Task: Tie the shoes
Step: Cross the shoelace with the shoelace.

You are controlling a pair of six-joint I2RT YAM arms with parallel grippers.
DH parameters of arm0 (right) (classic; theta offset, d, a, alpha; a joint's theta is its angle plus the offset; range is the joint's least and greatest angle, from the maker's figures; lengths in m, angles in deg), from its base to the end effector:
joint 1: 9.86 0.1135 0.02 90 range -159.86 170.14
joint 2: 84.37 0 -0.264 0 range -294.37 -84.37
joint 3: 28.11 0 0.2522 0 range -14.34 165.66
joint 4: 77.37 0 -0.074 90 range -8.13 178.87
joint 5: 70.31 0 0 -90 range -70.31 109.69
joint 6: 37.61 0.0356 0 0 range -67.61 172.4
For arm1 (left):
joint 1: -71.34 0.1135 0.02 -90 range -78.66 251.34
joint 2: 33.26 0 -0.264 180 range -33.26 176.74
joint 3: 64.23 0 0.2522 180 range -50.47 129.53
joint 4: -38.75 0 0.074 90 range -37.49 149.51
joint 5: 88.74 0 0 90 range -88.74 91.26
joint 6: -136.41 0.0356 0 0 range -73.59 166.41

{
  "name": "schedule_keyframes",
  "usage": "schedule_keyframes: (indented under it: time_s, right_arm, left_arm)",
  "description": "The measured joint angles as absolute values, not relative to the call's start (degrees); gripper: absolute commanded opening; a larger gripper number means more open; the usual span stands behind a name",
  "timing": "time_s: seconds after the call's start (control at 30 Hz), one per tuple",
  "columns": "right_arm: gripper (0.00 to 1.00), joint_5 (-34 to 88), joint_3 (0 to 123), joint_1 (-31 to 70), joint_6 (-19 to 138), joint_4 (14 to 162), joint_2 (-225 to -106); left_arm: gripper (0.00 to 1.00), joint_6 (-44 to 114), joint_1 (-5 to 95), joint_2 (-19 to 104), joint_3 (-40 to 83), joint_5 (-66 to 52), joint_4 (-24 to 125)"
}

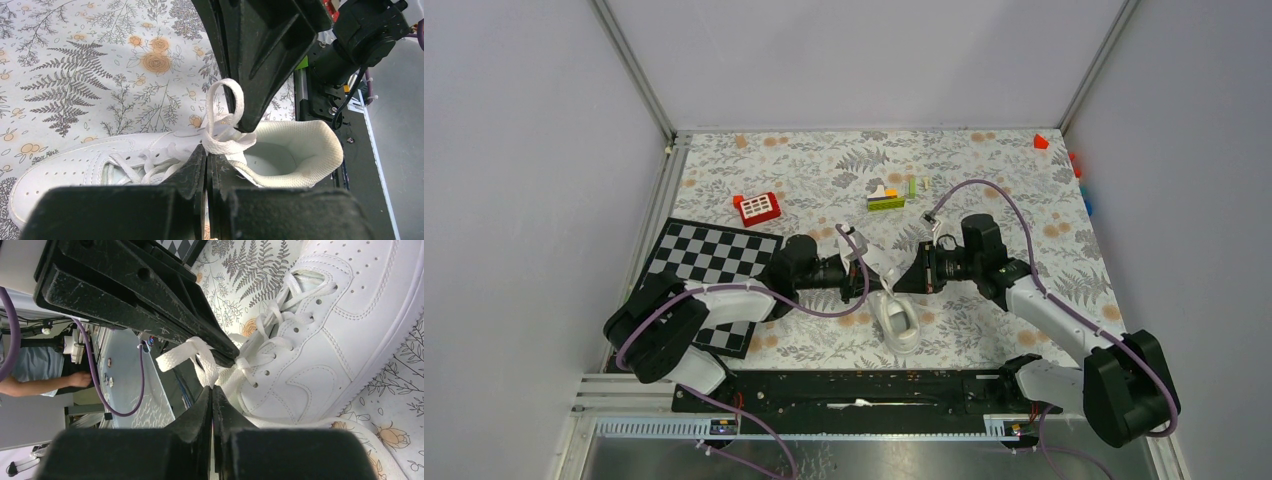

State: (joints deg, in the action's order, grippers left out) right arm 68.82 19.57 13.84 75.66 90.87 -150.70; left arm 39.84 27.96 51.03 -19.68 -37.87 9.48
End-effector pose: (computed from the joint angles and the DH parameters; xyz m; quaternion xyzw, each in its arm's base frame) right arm 0.2061 0.1199 0.2254 -0.2095 0.7885 0.5110 0.2707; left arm 0.1936 -0.2139 0.1965 0.4319 0.6196 -0.4878 0.4377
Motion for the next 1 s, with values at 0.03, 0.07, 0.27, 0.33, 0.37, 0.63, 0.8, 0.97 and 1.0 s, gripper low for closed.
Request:
schedule_keyframes:
  time_s: [0.03,0.07,0.27,0.33,0.37,0.63,0.8,0.97,1.0]
  right_arm:
    - [0.13,68.86,19.54,13.86,75.66,90.89,-150.57]
    - [0.16,68.90,19.54,13.95,75.75,90.89,-150.52]
    - [0.28,70.56,19.52,14.41,76.30,92.75,-150.79]
    - [0.29,71.44,19.48,14.47,76.49,93.60,-150.94]
    - [0.30,71.72,19.46,14.50,76.64,94.04,-150.96]
    - [0.34,72.93,19.44,14.78,76.91,95.70,-151.46]
    - [0.35,72.77,19.44,15.48,76.84,95.63,-152.14]
    - [0.33,72.60,19.44,15.79,76.86,95.67,-152.84]
    - [0.33,72.36,19.44,15.85,76.86,95.67,-152.95]
  left_arm:
    - [0.00,39.80,27.83,51.23,-19.55,-37.56,9.48]
    - [0.00,39.71,27.72,51.36,-19.44,-37.32,9.55]
    - [0.00,39.43,27.40,51.91,-19.20,-36.84,9.53]
    - [0.00,39.41,27.40,52.02,-19.00,-36.84,9.53]
    - [0.00,39.41,27.40,52.02,-18.96,-36.87,9.46]
    - [0.00,39.41,27.40,52.02,-18.94,-36.89,9.50]
    - [0.00,39.41,27.40,52.02,-18.94,-36.95,9.50]
    - [0.00,39.41,27.40,52.02,-18.94,-37.08,9.50]
    - [0.00,39.41,27.40,52.02,-18.94,-37.08,9.50]
